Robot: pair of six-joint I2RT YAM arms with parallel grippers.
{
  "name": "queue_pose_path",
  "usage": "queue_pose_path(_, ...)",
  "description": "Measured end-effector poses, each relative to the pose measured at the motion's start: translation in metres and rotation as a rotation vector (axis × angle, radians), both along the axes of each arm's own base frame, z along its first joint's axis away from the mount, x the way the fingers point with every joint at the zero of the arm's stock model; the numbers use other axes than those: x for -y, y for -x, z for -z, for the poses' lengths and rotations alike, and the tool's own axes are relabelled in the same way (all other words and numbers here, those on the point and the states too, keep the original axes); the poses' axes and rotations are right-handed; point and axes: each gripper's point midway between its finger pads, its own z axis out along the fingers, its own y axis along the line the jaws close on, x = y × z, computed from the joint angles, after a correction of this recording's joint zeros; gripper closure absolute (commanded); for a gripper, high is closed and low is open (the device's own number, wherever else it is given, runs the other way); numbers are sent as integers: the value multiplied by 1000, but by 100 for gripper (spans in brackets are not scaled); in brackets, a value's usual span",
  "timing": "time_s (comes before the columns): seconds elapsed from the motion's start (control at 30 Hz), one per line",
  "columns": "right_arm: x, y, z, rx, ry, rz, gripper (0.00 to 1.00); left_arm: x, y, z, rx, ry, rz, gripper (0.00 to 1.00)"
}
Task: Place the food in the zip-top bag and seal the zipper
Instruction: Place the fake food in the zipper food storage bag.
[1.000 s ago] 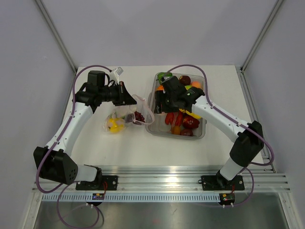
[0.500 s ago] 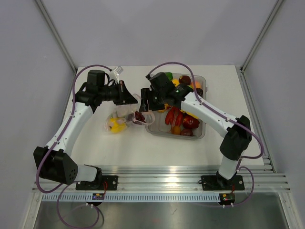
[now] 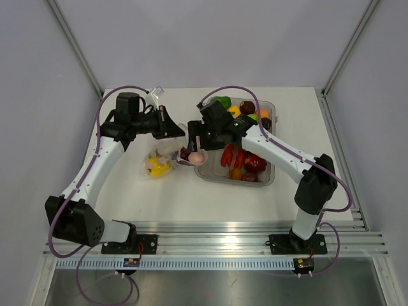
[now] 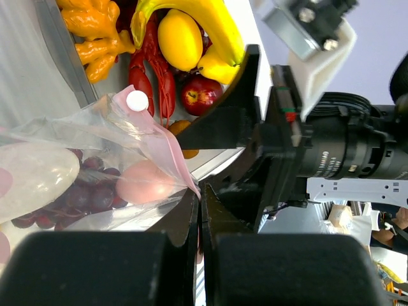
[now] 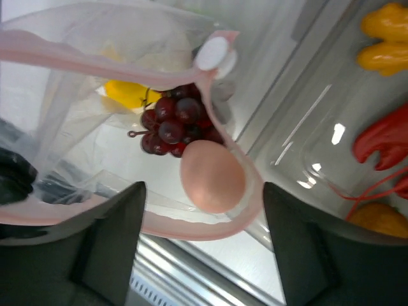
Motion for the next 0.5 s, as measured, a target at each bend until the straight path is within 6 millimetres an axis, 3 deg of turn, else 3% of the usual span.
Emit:
queue_pose_path(0.13, 31, 4, -9, 61, 46, 75, 37, 0, 0, 0, 0, 1, 2, 100)
queue_pose_path(0.3, 86, 9, -20, 111, 60, 196, 38, 0, 0, 0, 0, 1, 3, 100)
queue_pose_path(0.4, 121, 4, -2, 94, 106, 304, 22, 0, 0, 0, -1, 2, 3, 100)
queue_pose_path(0.5, 142, 5, 39, 34, 205, 359, 16, 0, 0, 1, -4, 1, 3, 100)
